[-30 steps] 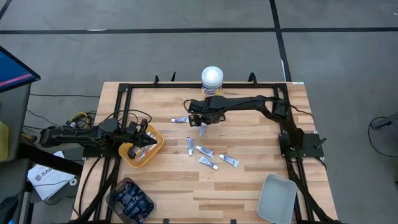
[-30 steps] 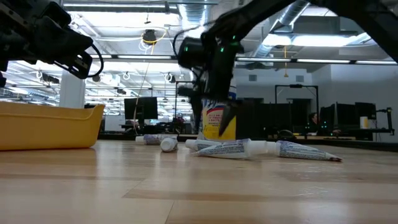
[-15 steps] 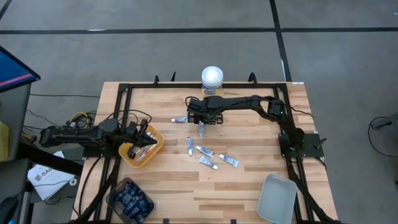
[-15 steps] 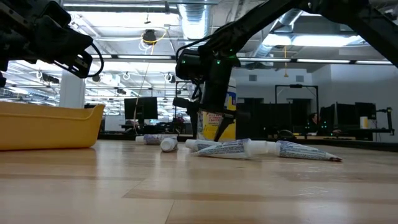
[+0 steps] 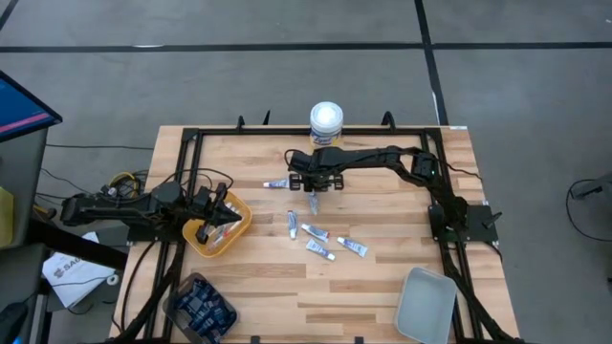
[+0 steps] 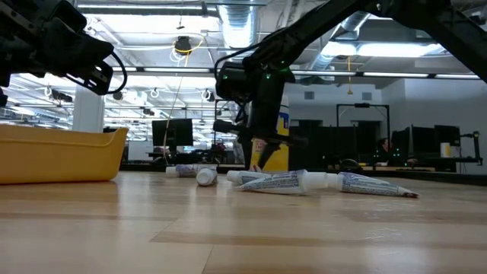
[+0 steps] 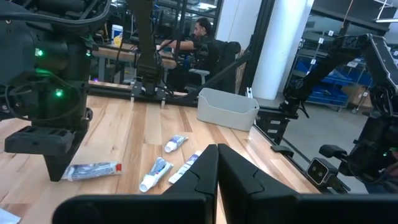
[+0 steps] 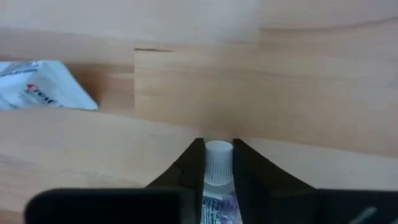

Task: Pick & Place Travel size toiletries
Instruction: Put the white toothpaste into the white bin

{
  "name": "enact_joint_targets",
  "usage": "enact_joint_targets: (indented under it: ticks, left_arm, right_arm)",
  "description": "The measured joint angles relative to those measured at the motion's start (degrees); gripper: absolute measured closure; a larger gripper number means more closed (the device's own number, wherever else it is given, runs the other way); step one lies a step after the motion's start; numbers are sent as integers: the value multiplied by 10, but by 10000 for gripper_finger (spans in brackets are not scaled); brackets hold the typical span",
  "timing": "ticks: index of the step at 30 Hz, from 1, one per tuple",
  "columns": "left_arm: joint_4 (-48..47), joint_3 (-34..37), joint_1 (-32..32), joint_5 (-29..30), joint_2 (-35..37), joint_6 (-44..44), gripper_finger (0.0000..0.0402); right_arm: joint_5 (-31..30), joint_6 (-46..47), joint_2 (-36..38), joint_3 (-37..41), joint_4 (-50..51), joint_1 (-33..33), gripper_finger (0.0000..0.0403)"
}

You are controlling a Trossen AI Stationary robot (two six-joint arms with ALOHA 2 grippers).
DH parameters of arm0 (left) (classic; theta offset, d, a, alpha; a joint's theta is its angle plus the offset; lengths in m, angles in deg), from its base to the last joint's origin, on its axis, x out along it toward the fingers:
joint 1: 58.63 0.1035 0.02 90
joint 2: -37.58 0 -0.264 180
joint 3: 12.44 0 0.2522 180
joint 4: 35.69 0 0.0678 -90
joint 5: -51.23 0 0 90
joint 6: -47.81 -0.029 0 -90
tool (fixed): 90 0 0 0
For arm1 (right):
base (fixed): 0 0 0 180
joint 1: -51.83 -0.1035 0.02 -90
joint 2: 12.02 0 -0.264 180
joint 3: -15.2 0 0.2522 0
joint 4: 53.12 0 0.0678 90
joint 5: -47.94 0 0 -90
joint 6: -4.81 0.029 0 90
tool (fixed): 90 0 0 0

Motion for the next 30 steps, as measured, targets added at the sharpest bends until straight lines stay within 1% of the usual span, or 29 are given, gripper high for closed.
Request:
enact_joint_targets:
  ticks: [2, 7, 9, 11, 13, 15, 18, 20, 23, 26, 27, 30]
  left_arm:
    - [0, 0, 0, 0, 0, 0, 400]
    - [0, 0, 0, 0, 0, 0, 400]
    - [0, 0, 0, -2, 0, 0, 400]
    - [0, 0, 0, -2, 0, 0, 400]
    - [3, 0, 0, -1, -3, 0, 400]
    - [1, 0, 0, -2, -5, 0, 400]
    - [6, 0, 0, 1, -13, 0, 400]
    - [8, 0, 0, 0, -20, 0, 400]
    - [8, 0, 0, 1, -27, 0, 400]
    - [9, 0, 0, 0, -32, 0, 400]
    - [12, 0, 0, 0, -36, 0, 400]
    - [11, 0, 0, 0, -42, 0, 400]
  right_arm:
    - [3, -12, 0, -3, 2, 3, 362]
    - [8, -61, 16, -37, 20, 2, 362]
    - [6, -86, 43, -45, 55, 1, 362]
    - [-3, -104, 72, -53, 51, -3, 362]
    - [-26, -122, 113, -51, 98, -10, 362]
    - [-53, -132, 156, -52, 120, -22, 362]
    - [-99, -129, 212, -52, 202, -60, 362]
    - [-127, -102, 237, -52, 264, -94, 361]
    - [-165, -32, 270, -51, 354, -159, 361]
    - [-173, 60, 289, -46, 427, -236, 361]
    - [-173, 96, 292, -38, 440, -263, 361]
    - [-165, 217, 305, 4, 435, -349, 361]
